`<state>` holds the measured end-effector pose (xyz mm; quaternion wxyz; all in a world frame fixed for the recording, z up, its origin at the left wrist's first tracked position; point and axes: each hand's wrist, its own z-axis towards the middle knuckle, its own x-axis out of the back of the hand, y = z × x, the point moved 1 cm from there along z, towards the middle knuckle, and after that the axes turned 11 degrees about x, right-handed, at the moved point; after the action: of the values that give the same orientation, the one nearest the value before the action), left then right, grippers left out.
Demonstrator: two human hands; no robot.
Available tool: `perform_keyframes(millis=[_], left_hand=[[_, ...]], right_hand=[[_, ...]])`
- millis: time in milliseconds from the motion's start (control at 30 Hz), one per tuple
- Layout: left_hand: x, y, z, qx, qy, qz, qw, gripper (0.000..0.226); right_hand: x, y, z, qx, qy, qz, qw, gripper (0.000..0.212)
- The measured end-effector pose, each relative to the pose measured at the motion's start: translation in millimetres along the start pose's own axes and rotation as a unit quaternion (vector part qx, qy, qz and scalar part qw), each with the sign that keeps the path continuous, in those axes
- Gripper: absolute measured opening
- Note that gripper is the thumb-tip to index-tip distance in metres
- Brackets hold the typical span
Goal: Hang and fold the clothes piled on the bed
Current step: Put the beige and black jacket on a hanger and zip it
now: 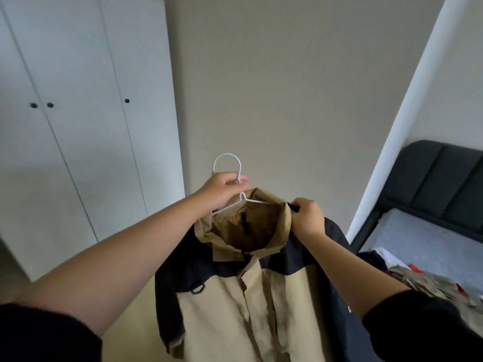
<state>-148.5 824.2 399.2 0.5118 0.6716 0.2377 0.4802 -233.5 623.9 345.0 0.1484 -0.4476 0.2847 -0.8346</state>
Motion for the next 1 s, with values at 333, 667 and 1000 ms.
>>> perform_keyframes(millis=[333, 667, 1000], left_hand=[[157.4, -59.9, 102.0, 0.157, 0.052, -0.256, 0.952, 0.019], [301.9, -121.0, 186.4, 0.183, 0.033, -0.336, 0.924, 0.029], [433.5, -225.2, 312.1, 0.224, 0.17, -0.438, 0.854, 0.026]], right_hand=[[-188.3, -94.7, 104.2, -0.021, -0.104, -0.06, 0.993, 0.014], [-338.5, -163.7, 210.5, -0.006, -0.175, -0.082, 0.981, 0.016], [-505.2, -199.6, 366.1, 0.128, -0.445, -0.045, 0.885, 0.016]])
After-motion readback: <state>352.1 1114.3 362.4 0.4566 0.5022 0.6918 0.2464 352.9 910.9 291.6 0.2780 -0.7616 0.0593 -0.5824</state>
